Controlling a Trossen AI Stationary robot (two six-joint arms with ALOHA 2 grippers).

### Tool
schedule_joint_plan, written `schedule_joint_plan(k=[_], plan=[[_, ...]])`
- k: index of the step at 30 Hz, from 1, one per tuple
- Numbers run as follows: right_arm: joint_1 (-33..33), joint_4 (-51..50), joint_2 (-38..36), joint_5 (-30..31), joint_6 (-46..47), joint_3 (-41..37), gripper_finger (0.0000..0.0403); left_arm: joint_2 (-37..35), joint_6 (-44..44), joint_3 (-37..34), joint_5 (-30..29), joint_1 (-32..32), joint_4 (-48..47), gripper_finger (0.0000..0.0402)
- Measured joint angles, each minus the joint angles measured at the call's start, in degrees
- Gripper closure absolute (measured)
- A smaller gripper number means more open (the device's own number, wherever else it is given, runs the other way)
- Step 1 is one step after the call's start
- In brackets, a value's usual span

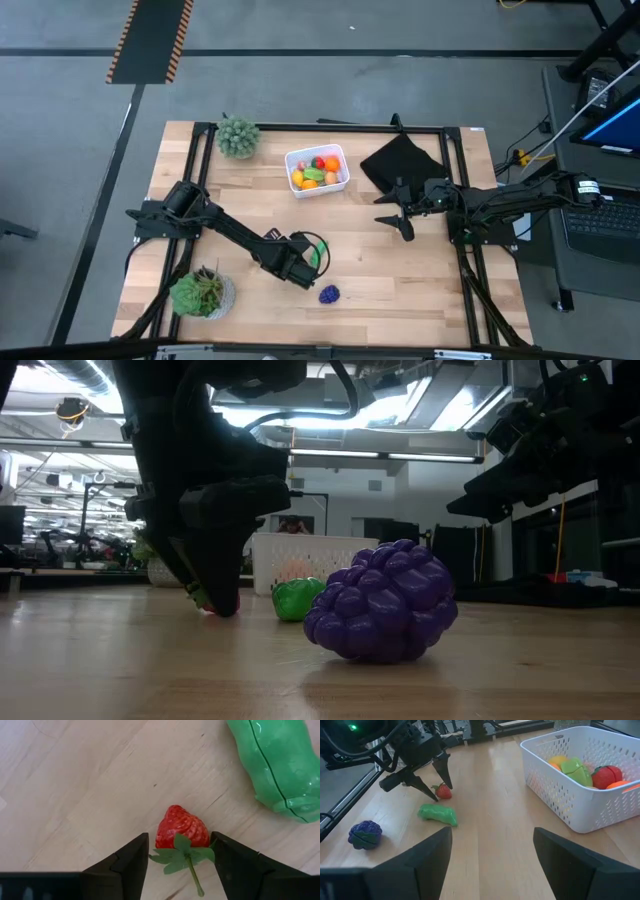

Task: Pick and placing Produce into tupperware
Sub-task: Put the strawberry into the white bin

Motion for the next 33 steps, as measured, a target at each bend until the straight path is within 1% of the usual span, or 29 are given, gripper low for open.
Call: schedule_joint_plan(k=[5, 8, 11, 17, 20, 27, 30, 33], plan=[[0.0, 0.0, 0.0, 0.0, 0.02, 0.0, 0.0121, 0.02, 0.01, -0.02, -0.05, 0.0, 0.02, 0.0194], [0.0, 0.0, 0.0, -0.02, 0.02, 0.0, 0.0121, 0.04, 0.01, -0.02, -0.03, 0.0, 0.09, 0.02], [0.0, -0.02, 0.0, -0.01, 0.02, 0.0, 0.0121, 0.07, 0.01, -0.02, 0.03, 0.0, 0.28, 0.0217], [0.0, -0.01, 0.0, -0.02, 0.02, 0.0, 0.0121, 0.11, 0.01, -0.02, 0.1, 0.0, 0.52, 0.0268], [0.0, -0.02, 0.0, -0.02, 0.04, 0.0, 0.0121, 0.11, 0.01, 0.0, 0.16, 0.0, 0.48, 0.0284], [0.0, -0.02, 0.0, -0.02, 0.04, 0.0, 0.0121, 0.11, 0.03, 0.0, 0.51, 0.0, 0.37, 0.0278], [-0.01, -0.02, 0.0, -0.02, 0.08, 0.0, 0.0121, 0.11, 0.32, 0.0, 0.54, 0.0, 0.26, 0.0288], [-0.01, -0.02, 0.0, -0.02, 0.09, 0.0, 0.0121, 0.11, 1.68, 0.0, 0.98, 0.07, 0.19, 0.0288]])
